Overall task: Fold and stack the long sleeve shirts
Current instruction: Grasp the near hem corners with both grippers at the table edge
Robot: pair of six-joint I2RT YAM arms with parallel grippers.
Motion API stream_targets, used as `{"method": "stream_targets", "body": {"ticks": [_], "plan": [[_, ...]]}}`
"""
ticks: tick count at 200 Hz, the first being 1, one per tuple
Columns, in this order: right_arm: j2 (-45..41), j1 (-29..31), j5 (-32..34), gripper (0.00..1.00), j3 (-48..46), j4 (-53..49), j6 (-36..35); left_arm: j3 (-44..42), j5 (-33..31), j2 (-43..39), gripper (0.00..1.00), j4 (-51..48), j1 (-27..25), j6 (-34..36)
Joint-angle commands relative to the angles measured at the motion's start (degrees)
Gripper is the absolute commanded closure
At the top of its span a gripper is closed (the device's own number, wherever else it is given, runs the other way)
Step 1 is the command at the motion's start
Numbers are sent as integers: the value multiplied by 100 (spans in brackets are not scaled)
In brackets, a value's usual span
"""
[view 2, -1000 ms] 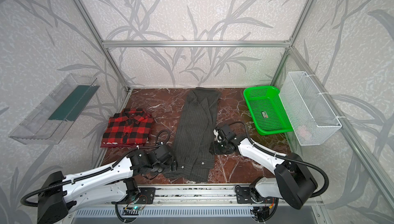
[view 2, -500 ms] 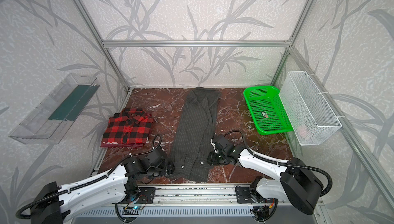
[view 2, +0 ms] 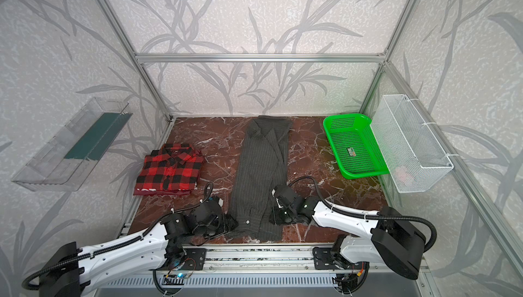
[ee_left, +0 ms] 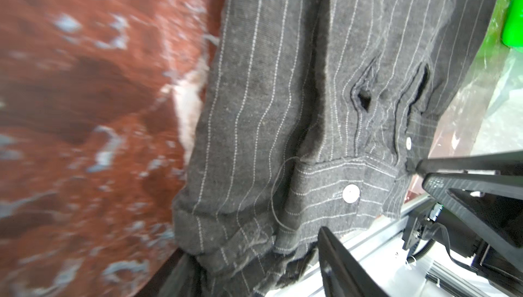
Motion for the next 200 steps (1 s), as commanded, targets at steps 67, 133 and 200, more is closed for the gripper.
{"method": "stream_targets", "body": {"ticks": [67,133,200], "plan": [[-1706,-126,1196,20,-200,-1823,-92,28,-297,-43,14,-811,-336,-269],[-1535,-148,583,16,-932,-724,649,265,-439,515,6,-489,-329,67],[-780,-146,312,23,-1312,411,1294,306,-187,1251,10,-27,-322,42]]}}
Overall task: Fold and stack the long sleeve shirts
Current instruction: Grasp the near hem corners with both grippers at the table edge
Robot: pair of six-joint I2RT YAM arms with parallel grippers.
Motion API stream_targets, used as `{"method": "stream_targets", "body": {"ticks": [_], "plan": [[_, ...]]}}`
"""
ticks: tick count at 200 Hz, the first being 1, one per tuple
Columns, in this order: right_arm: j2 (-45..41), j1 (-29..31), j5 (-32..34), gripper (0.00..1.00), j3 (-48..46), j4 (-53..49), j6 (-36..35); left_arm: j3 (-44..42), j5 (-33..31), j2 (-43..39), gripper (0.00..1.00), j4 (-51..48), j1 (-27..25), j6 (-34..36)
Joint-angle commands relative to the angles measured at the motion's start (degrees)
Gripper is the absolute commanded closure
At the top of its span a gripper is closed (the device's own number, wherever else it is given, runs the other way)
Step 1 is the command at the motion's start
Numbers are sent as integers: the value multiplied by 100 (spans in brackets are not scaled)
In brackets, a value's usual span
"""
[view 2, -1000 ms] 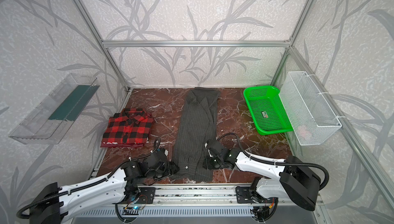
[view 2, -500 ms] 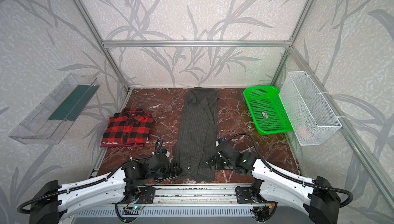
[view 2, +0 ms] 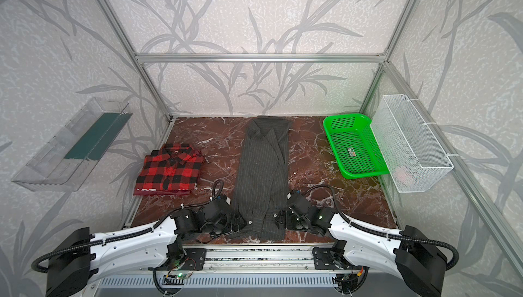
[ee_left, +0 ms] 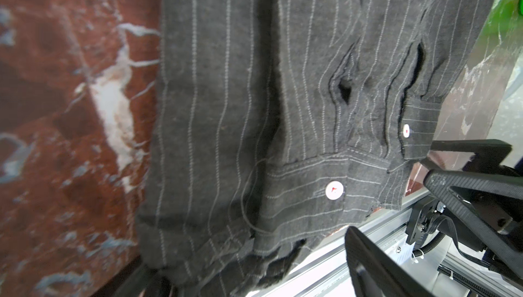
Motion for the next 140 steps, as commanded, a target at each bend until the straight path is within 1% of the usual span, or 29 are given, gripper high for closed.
{"method": "stream_targets", "body": {"ticks": [1,18,46,70,91,121,130,140], "plan": [[376,-15,-202,24,-194,267,293,-220,8,331,10,-212,-2,-31],[563,-16,-270,28,-185,437,334,-209,114,460,14,-82,-5,-37],[668,-13,-336,37,-273,707,422,-178,219,624,26,-12,-5,-41],[555,2,-316,47,-329,700,413,-212,255,642,37,146,-1,-96],[405,1,-291,54,-409,752,414,-166,254,684,42,230,-5,-94],[257,2,-289,66,-420,786,336,-126,289,804,56,334,-3,-74],[229,0,-304,68,-413,817,305,-111,304,834,59,378,-3,-70],[211,2,-323,73,-407,833,253,-87,302,861,61,394,-3,-59]]}}
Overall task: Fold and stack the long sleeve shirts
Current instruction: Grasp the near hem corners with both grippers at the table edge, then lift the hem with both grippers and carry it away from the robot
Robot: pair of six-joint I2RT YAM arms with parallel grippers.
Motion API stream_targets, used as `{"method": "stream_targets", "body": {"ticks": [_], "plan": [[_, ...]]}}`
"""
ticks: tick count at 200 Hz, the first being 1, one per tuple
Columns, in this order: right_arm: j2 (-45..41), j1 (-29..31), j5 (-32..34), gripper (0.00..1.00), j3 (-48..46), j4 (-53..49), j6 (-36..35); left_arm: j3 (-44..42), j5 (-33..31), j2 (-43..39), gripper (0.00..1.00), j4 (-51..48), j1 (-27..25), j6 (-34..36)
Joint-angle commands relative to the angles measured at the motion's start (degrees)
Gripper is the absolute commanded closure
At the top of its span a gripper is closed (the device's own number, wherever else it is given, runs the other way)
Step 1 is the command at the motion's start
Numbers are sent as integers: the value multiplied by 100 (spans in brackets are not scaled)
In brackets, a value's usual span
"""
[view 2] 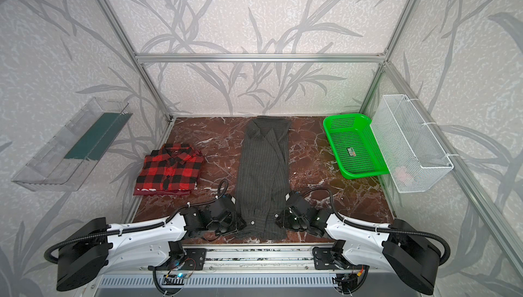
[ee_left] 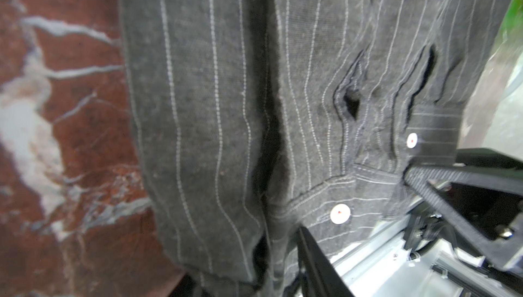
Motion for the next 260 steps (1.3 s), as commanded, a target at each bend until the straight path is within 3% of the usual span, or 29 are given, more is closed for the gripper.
{"method": "stream_targets", "body": {"ticks": [1,28,51,94,149,196,260], "plan": [[-100,9,-45,74,-51,-167,-98,-100,29,190,62,-295,2,-28],[-120,9,-49,82,-49,-176,-170,46,15,218,77,-318,1,6],[-169,13,-76,89,-9,-197,-223,191,-41,200,100,-412,0,6],[-548,15,24,100,220,-665,-379,459,-38,-154,100,-558,-3,-258],[-1051,10,112,100,649,-1305,-529,820,19,-443,100,-683,-24,-733],[-1340,-44,442,100,1023,-1740,-727,1258,-562,-717,100,-1191,-9,-837],[-1239,-665,-135,100,1494,-1782,-925,1730,-703,-691,100,-1446,226,-984]]}}
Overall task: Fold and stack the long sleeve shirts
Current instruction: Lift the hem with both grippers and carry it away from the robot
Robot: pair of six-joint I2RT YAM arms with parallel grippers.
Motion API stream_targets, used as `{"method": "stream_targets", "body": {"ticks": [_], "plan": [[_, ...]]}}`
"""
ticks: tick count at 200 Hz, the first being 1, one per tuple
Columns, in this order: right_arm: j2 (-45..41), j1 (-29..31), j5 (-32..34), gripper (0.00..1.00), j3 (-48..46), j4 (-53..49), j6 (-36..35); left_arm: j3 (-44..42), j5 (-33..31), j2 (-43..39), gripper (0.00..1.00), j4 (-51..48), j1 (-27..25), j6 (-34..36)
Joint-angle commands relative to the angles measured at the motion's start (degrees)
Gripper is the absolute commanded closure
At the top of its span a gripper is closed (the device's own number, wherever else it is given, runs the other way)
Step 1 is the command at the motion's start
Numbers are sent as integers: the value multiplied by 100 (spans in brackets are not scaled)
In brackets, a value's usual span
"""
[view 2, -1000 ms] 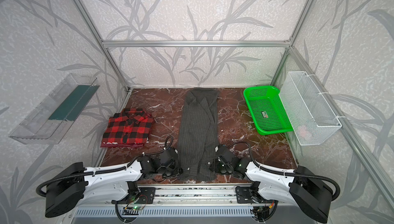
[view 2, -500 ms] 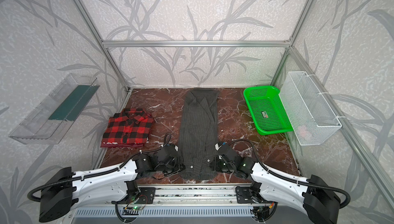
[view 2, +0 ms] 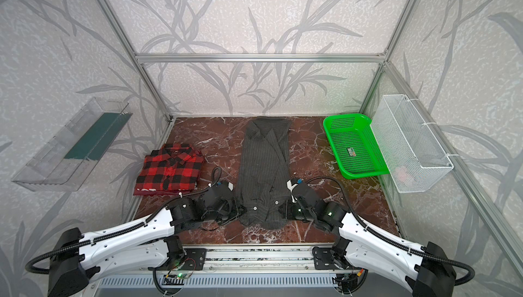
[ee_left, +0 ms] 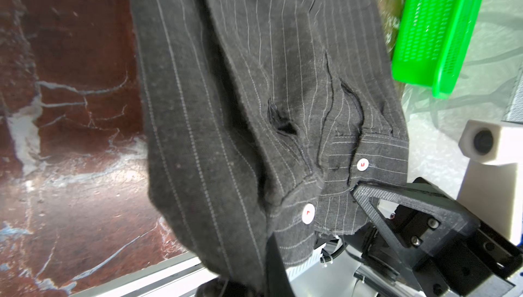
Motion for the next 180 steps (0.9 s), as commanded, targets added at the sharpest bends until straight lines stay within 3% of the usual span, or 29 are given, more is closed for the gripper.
{"method": "stream_targets", "body": {"ticks": [1,72,180], "plan": [[14,-267,-309,100,239,-63,-146,216,-185,-5,100,-226,95,-212],[617,-894,-965,100,701,263,-199,515,135,370,100,-25,791,-337],[1739,-1629,-1754,100,1021,761,-289,1143,673,1437,100,-42,1556,74]]}}
